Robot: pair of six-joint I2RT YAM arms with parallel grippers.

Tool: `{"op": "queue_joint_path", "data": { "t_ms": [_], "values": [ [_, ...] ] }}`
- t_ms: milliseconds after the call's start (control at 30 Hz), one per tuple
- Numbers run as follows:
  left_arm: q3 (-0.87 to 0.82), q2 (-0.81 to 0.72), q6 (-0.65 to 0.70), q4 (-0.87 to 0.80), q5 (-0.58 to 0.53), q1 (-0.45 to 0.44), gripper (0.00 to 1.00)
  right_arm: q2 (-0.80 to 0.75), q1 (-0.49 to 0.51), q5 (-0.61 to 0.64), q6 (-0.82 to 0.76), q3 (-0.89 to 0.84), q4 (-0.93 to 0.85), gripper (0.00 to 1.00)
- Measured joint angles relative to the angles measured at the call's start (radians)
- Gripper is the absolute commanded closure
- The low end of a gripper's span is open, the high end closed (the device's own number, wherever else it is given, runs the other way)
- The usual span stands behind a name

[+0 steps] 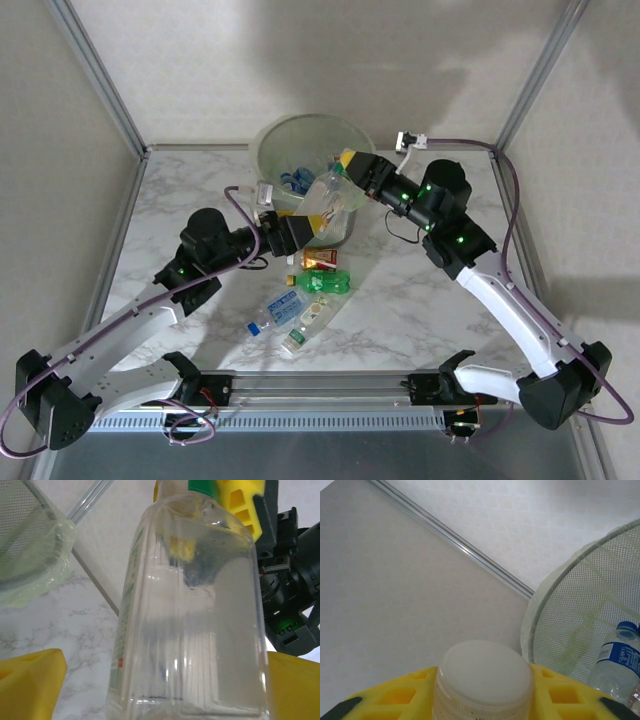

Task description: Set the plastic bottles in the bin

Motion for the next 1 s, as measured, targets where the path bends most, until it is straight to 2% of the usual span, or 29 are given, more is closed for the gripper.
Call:
{"op": "queue_joint_path", "data": {
  "t_ms": [833, 933, 1000],
  "values": [
    [0.003, 0.005, 0.042, -0.002, -0.033, -0.002, 0.43, 0.052, 0.012, 0.023, 0.045, 0.026, -0.017, 0.76],
    [0.003, 0.005, 0.042, -0.002, -0.035, -0.001, 0.45, 0.054, 0.012, 0.023, 0.045, 0.031, -0.025, 0.71],
    [0.003, 0.005, 0.040, -0.001, -0.034, 0.002, 0.46, 0.059, 0.012, 0.023, 0.037, 0.045, -0.043, 0.60]
  ]
}}
